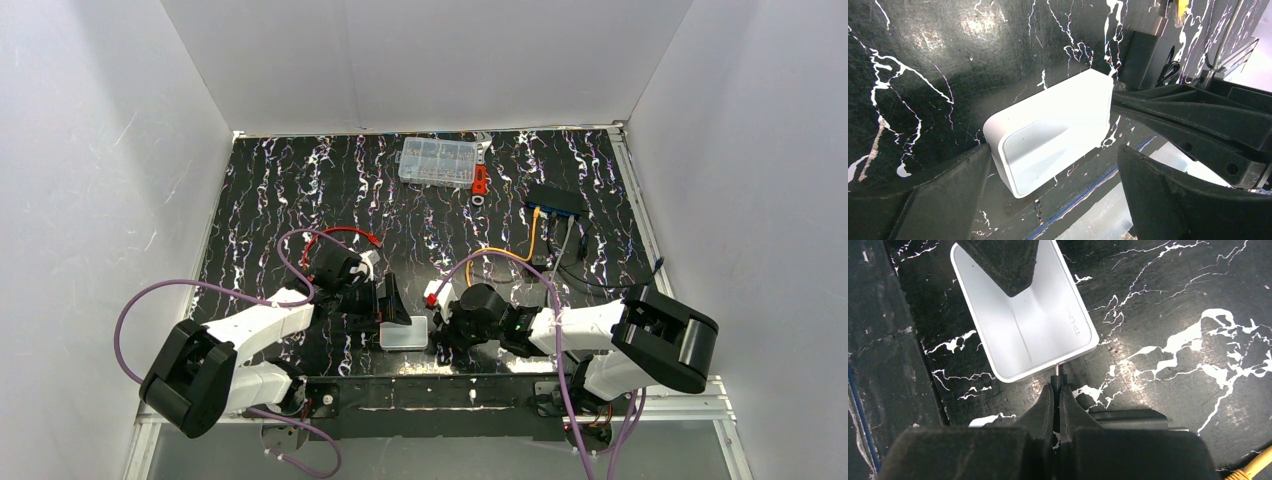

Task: Insert the plug into the switch port
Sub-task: Insert the connector into the switch port.

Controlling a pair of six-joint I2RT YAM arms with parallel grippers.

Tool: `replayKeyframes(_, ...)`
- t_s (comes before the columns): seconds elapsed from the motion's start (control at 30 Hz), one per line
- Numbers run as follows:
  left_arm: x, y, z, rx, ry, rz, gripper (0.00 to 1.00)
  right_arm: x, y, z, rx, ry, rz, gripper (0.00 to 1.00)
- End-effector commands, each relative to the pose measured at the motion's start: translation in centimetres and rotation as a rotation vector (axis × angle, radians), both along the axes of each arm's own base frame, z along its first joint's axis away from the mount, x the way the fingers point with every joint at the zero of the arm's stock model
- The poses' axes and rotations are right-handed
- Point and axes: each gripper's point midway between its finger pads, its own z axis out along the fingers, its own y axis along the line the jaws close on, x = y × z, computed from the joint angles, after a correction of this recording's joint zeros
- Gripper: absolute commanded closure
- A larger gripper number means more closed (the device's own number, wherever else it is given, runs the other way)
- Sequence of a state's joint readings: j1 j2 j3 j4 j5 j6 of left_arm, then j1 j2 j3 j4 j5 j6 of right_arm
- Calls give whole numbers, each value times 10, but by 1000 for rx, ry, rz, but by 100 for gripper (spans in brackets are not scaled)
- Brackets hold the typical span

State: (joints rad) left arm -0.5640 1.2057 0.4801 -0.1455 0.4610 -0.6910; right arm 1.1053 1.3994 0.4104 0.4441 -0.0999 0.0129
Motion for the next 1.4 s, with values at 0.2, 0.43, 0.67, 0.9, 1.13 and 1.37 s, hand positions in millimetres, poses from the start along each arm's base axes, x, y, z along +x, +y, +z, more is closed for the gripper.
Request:
replayKeyframes(0.2,-16,6,-14,36,64,-28,3,16,23,40,159,-103,-15,99)
replayKeyframes(0.43,-16,6,-15,37,69,-30,3,16,24,43,174,-111,-13,99)
replayKeyframes(0.67,-17,5,-16,34,74,-32,3,15,25,45,179,-142,7,99)
replayKeyframes(0.9,-17,5,-16,33,75,-33,3,16,24,46,181,-152,1,99)
replayKeyframes(1.13,-17,4,-16,34,76,-34,3,20,21,44,158,-162,-23,99)
replayKeyframes(1.37,-16,7,-15,44,71,-23,3,27,15,38,108,-167,-66,99)
